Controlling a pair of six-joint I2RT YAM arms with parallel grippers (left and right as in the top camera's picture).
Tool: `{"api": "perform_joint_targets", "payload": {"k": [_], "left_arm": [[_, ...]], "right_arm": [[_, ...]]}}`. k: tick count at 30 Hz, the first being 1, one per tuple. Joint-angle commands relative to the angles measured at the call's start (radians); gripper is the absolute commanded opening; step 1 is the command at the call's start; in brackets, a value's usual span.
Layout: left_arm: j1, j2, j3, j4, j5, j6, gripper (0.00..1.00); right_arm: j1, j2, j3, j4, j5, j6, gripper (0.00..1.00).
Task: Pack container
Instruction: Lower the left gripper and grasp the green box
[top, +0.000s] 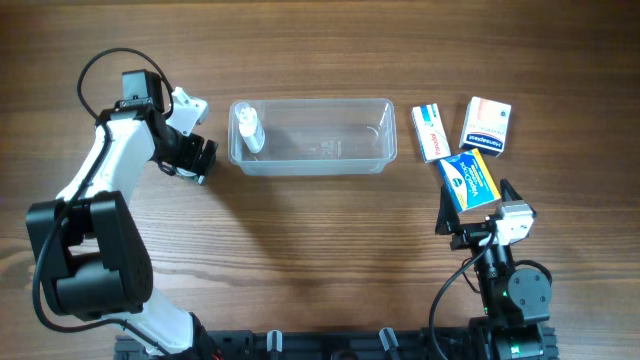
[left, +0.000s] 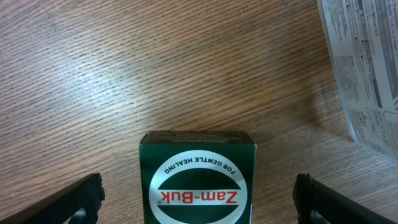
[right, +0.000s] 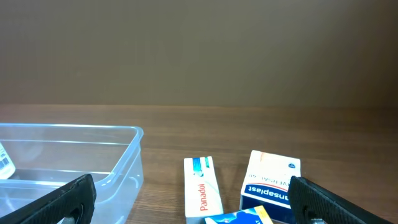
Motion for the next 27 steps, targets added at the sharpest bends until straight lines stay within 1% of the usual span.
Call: {"api": "perform_joint_targets", "payload": {"k": [1, 4, 8, 13, 20, 27], "left_arm": [[0.015, 0.008, -0.019, 0.003, 0.036, 0.005, 0.98], [0.015, 0.008, -0.05, 0.035, 0.036, 0.005, 1.0], [0.015, 0.008, -0.093, 0.097, 0.035, 0.005, 0.98], [0.015, 0.014, -0.094, 0.107, 0.035, 0.005, 0.95], [0.015, 0.057, -0.094, 0.113, 0.028, 0.005, 0.96], [0.015, 0.06, -0.094, 0.125, 0.02, 0.006, 0.95]], "right_arm": [[0.003, -0.008, -0.001, 0.003, -0.013, -0.009, 1.0], [0.003, -0.008, -0.001, 0.003, -0.013, -0.009, 1.0], [0.003, -0.008, -0.001, 0.003, -0.013, -0.009, 1.0], [0.003, -0.008, -0.001, 0.003, -0.013, -0.009, 1.0], [0.003, -0.008, -0.001, 0.004, -0.013, -0.009, 1.0], [0.003, -0.008, -0.001, 0.003, -0.013, -0.009, 1.0]]}}
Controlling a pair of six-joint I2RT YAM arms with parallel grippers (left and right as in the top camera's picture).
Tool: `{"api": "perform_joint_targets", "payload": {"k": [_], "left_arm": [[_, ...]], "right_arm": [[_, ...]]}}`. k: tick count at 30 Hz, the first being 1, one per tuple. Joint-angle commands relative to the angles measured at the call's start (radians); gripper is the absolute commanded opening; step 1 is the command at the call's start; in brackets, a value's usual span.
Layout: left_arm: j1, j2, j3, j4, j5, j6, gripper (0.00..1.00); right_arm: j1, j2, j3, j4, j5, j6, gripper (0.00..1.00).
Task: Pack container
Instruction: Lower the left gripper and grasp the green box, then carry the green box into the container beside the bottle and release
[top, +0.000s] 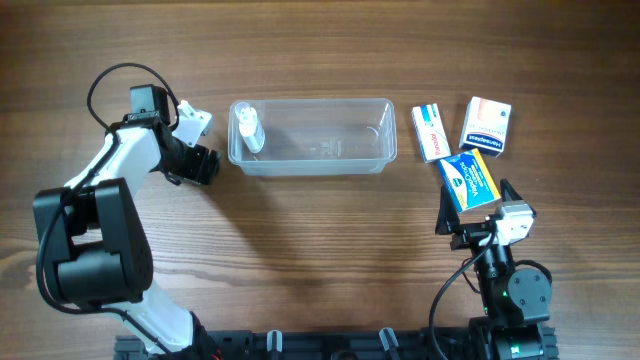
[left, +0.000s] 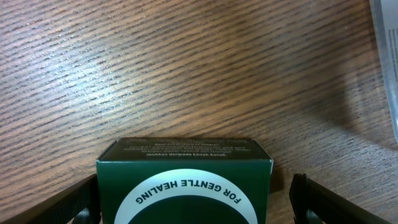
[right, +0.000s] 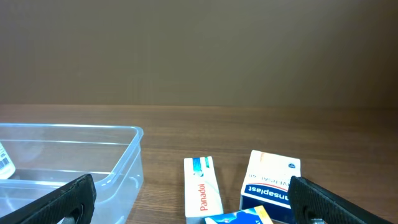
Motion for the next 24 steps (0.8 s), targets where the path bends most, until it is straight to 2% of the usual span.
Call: {"api": "perform_joint_targets", "payload": {"k": [1, 8, 24], "left_arm": [[0.009, 0.01, -0.005, 0.009, 0.004, 0.006, 0.95], [0.008, 0.023, -0.005, 0.008, 0.005, 0.006, 0.79], [0.008, 0.005, 0.001, 0.008, 0.005, 0.005, 0.67]], "right_arm": [[0.003, -0.008, -0.001, 0.003, -0.013, -0.009, 1.0], [0.003, -0.008, -0.001, 0.003, -0.013, -0.009, 1.0], [0.003, -0.008, -0.001, 0.003, -0.013, -0.009, 1.0]]}}
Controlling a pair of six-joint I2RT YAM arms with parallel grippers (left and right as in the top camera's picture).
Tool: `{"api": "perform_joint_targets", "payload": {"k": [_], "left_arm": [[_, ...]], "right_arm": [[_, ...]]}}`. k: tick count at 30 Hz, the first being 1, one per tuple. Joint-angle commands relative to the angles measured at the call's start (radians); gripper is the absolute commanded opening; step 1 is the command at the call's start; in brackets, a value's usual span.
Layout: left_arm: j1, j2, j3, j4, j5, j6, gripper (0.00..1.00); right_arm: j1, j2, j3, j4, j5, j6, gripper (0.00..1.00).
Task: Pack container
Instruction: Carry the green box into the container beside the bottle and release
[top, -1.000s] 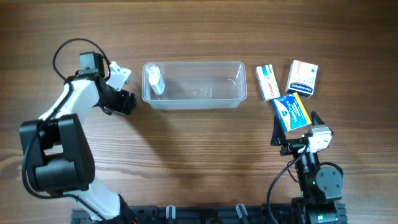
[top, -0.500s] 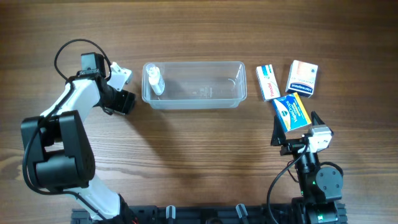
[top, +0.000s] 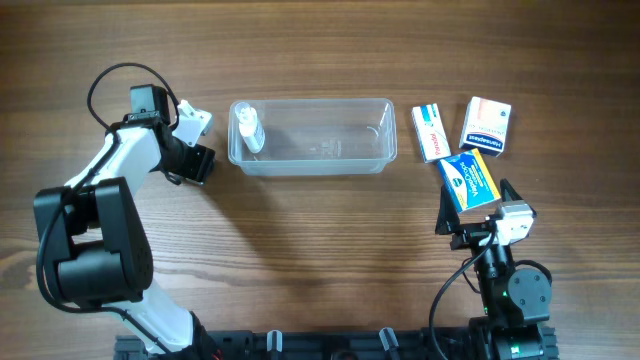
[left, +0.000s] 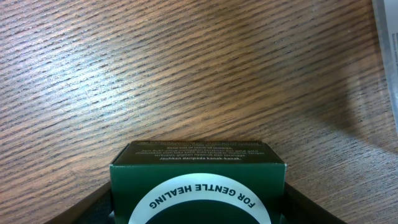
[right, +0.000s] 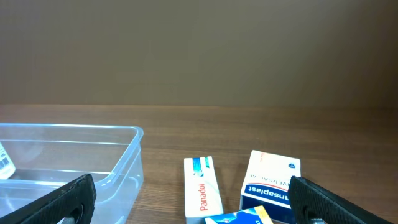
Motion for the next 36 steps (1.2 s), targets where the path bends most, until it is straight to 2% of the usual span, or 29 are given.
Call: {"api": "perform_joint_targets", "payload": {"k": [1, 8, 13, 19, 21, 29, 36], "left_arm": [[0.008, -0.01, 0.003, 0.0, 0.005, 0.003, 0.66], [0.008, -0.115, 0.027, 0.006, 0.005, -0.072, 0.61], [0.008, -0.208, 0.027, 0.011, 0.005, -0.075, 0.56], [0.002, -0.394, 0.027, 0.076, 0.007, -0.326, 0.5], [-0.018, -0.457, 0.027, 0.083, 0.01, -0.372, 0.49], [-0.226, -0.653, 0.027, 0.091, 0.009, -0.394, 0.48], [-0.439, -0.649, 0.027, 0.105, -0.014, -0.526, 0.47]], "right_arm": [[0.003, -0.008, -0.001, 0.003, -0.013, -0.009, 1.0], [0.003, -0.008, -0.001, 0.004, -0.013, -0.009, 1.0], [0.003, -0.008, -0.001, 0.003, -0.013, -0.009, 1.0], [0.003, -0.008, -0.001, 0.003, -0.013, -0.009, 1.0], [0.003, -0.008, -0.001, 0.003, -0.013, -0.009, 1.0], [0.003, -0.008, -0.001, 0.003, -0.013, -0.009, 1.0], [0.003, -0.008, -0.001, 0.003, -0.013, -0.009, 1.0]]}}
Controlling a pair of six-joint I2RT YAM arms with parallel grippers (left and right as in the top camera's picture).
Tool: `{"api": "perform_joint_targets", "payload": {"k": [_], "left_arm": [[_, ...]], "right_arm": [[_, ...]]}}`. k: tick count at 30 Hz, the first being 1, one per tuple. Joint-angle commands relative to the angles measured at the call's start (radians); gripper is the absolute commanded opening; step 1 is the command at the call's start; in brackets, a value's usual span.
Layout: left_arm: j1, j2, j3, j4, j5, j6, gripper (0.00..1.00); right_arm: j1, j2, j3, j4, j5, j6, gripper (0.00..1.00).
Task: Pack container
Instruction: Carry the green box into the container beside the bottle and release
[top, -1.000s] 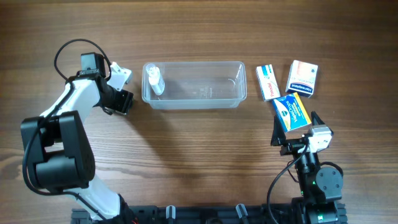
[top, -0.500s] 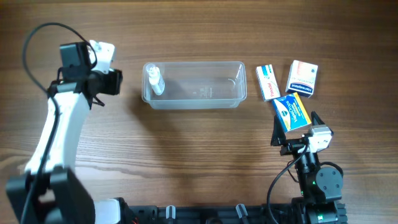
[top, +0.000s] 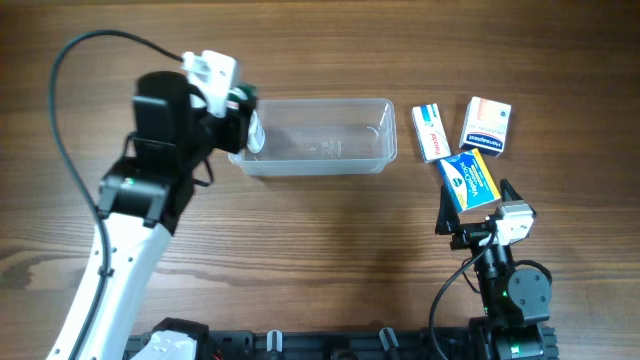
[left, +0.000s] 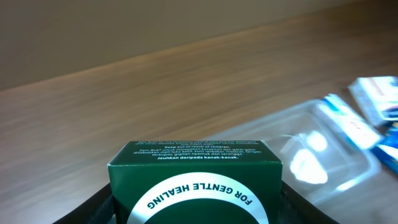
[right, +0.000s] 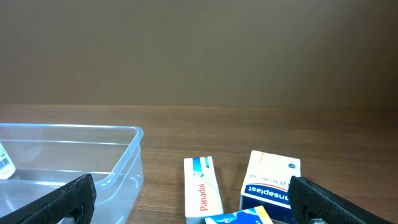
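A dark green Zam-Buk box (left: 196, 168) fills the bottom of the left wrist view, and my left gripper (left: 196, 211) is shut on its two sides. Overhead, the left gripper (top: 236, 104) is raised at the left end of the clear plastic container (top: 310, 167). A small white bottle (top: 250, 132) lies inside that end. My right gripper (top: 478, 207) rests open near the front right, with nothing between its fingers. Just beyond it lie a Panadol box (right: 203, 185), a Hansaplast box (right: 270, 180) and a blue-and-yellow box (top: 470, 180).
The container's near wall (right: 124, 165) shows at the left of the right wrist view. The three boxes cluster to the right of the container. The left arm's black cable (top: 70, 60) loops over the table's far left.
My left gripper, then shut on the green box on the table left of the container, now holds it raised by the container's left end. The right arm has not moved.
My left gripper was open above the green box lying left of the container. Then it stood lower, with a finger on each side of the box. Then it was shut on the box, and now holds it up by the container. The right gripper stayed open throughout.
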Motion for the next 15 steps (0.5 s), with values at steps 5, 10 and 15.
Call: {"api": "perform_joint_targets", "payload": {"k": [5, 10, 15], "left_arm": [[-0.159, 0.073, 0.018, 0.003, -0.07, -0.205, 0.47], [-0.224, 0.16, 0.018, 0.003, -0.182, -0.326, 0.46], [-0.275, 0.243, 0.018, -0.012, -0.278, -0.432, 0.46]], "right_arm": [[0.003, -0.008, -0.001, 0.003, -0.013, -0.009, 1.0], [0.003, -0.008, -0.001, 0.003, -0.013, -0.009, 1.0], [0.003, -0.008, -0.001, 0.003, -0.013, -0.009, 1.0]]}}
